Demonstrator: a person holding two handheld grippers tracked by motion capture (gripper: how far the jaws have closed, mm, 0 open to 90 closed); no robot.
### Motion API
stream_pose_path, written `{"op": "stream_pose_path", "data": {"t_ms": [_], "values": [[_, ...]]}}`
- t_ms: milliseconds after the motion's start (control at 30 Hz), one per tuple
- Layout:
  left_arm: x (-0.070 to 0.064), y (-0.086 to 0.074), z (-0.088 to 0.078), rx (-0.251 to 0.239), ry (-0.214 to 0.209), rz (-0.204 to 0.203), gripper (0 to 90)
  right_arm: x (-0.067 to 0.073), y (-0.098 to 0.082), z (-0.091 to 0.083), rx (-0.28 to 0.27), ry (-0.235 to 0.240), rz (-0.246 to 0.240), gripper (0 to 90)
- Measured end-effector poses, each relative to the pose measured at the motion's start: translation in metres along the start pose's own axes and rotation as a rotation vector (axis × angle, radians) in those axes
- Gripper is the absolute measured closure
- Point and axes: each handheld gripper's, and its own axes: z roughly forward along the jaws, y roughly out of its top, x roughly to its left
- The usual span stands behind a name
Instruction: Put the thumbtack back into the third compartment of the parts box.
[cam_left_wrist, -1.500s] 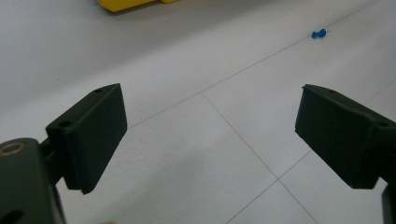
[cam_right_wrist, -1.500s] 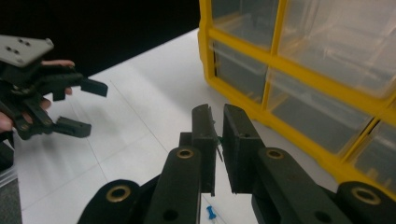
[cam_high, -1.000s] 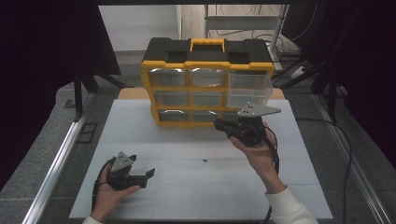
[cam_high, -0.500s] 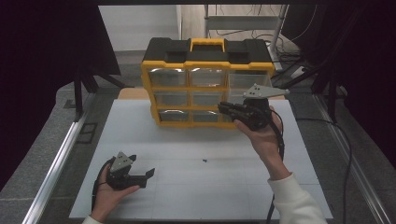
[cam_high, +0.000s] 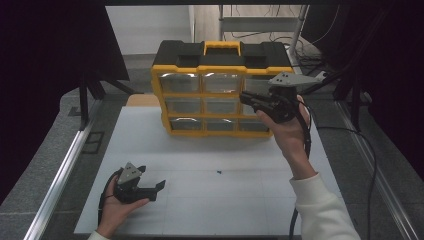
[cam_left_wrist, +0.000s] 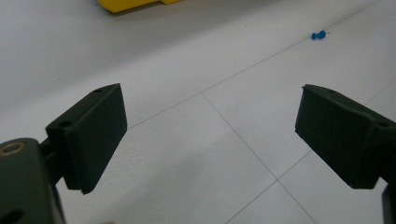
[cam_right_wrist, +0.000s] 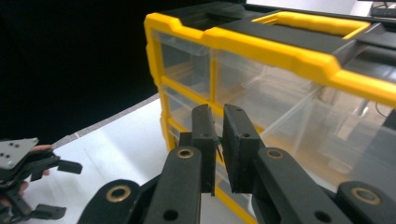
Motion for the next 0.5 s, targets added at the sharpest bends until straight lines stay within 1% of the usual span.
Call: {"op": "stream_pose_path", "data": {"t_ms": [133,233,267,500], "values": [[0.001,0.000,0.000,0.001,0.002,-0.001,9.4,-0.008,0.005,0.000,-0.010,-0.019,0.012,82.9],[0.000,0.000,0.000,0.001,0.001,0.001,9.4,-0.015,0.008,-0.001,-0.011,-0.042,0.024,82.9],[0.000,0.000,0.000,0.000,0.001,0.000,9.4,-0.018,0.010,-0.001,-0.024,-0.045,0.030,82.9],[0.000,0.000,0.000,0.000,0.002,-0.001,9.4,-0.033,0.016,-0.005,-0.019,-0.097,0.043,82.8]]}}
